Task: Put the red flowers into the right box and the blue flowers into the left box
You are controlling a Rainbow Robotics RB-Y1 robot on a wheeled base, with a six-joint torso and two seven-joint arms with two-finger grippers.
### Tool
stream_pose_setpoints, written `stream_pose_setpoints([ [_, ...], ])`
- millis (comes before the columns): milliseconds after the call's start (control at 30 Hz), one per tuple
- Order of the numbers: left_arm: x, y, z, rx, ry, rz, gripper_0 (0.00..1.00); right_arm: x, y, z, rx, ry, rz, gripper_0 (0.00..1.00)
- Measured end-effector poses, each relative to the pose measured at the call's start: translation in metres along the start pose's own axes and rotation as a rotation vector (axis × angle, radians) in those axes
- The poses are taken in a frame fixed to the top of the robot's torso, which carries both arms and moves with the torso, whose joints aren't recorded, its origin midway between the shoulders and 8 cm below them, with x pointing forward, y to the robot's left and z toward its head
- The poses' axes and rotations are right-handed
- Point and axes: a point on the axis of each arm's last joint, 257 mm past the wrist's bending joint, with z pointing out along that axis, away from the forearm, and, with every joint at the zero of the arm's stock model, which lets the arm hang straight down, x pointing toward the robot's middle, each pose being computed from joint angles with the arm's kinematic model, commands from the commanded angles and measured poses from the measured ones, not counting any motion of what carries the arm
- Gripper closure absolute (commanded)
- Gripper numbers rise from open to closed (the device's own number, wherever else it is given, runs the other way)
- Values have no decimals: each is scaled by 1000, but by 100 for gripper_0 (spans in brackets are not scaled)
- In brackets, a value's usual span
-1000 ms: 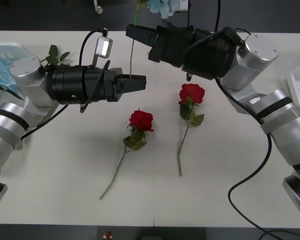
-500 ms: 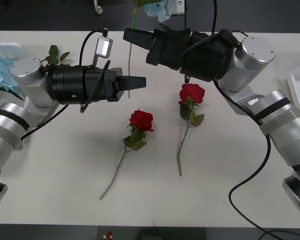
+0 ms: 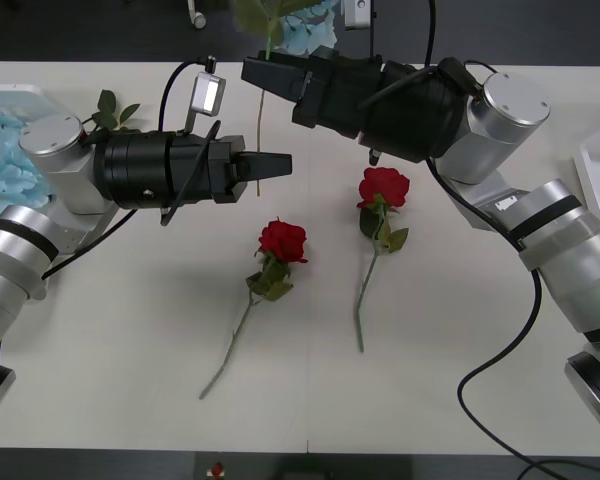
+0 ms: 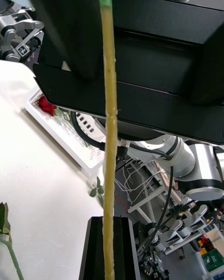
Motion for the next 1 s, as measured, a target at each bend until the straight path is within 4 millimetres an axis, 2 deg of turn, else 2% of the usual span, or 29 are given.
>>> stream_pose_setpoints([
  [133, -1, 2, -5, -10, 4, 3, 100, -3, 1, 0, -6, -11, 11, 0],
  [267, -1, 5, -19, -33, 23, 13, 100, -3, 1, 0, -5, -11, 11, 0],
  [400, -6, 4, -43, -50, 47, 33, 100, -3, 0, 0, -1, -13, 8, 0],
  [567, -25, 0, -81, -89, 55, 79, 100, -4, -1, -2, 2, -9, -2, 0],
  [667, -32, -1, -110, -133, 92, 117, 100, -2, -2, -5, 4, 41, -36, 0],
  [767, -40, 0, -145, -204, 150, 157, 100, 16, -4, -10, 4, 158, -75, 0],
  [867, -52, 0, -190, -314, 193, 115, 100, 40, -11, -20, 26, 293, -65, 0],
  [1000, -72, -7, -256, -471, 208, 88, 100, 60, -28, -35, 115, 438, 32, 0],
])
